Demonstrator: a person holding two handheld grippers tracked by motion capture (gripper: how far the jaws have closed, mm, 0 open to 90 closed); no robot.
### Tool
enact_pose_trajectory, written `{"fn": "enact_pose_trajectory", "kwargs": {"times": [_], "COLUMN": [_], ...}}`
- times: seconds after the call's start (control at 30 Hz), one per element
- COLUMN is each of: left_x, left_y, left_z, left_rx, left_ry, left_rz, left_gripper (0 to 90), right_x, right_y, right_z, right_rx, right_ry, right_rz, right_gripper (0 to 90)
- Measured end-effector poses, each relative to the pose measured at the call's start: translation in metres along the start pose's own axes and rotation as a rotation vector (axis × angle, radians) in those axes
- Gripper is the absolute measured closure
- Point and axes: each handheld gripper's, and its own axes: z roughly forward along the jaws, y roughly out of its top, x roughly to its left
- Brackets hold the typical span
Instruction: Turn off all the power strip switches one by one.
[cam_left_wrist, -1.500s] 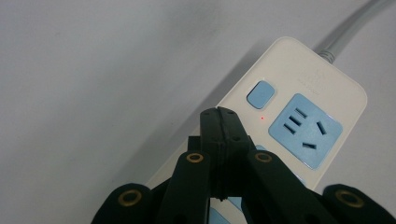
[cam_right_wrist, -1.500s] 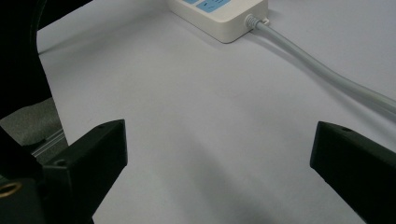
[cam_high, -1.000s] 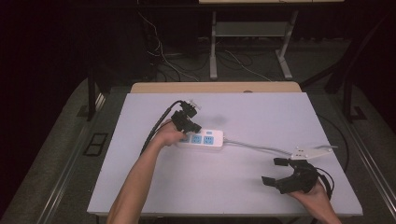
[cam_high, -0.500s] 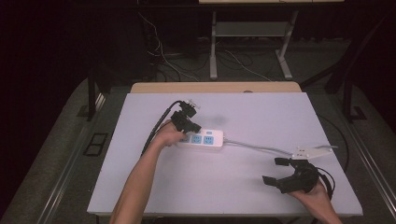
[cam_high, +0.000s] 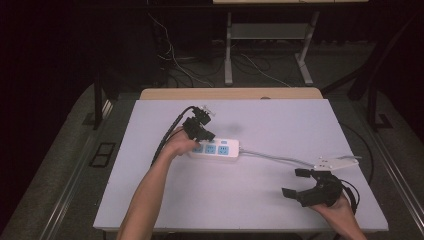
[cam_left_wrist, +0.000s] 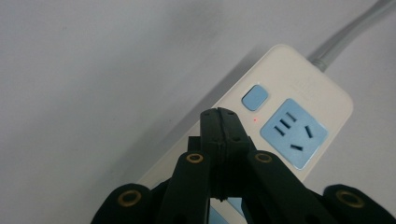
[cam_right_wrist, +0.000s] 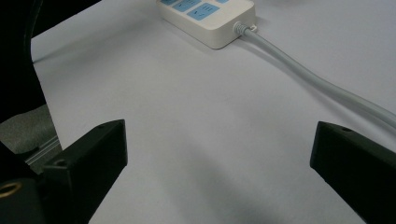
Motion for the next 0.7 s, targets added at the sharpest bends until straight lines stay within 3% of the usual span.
{"fn": "enact_pose_trajectory", "kwargs": {"times": [0.7], "left_x": [-0.015], "left_y": [0.022], "left_z": [-0.012], "left_rx": [-0.020], "left_ry": [-0.013], "left_rz": [0.049], "left_gripper": [89.4], "right_x": [0.001], "right_y": [0.000], "right_z": [0.000], "right_rx": [-0.002], "right_ry": [0.003], "right_rz": [-0.003], "right_gripper": [3.8]}}
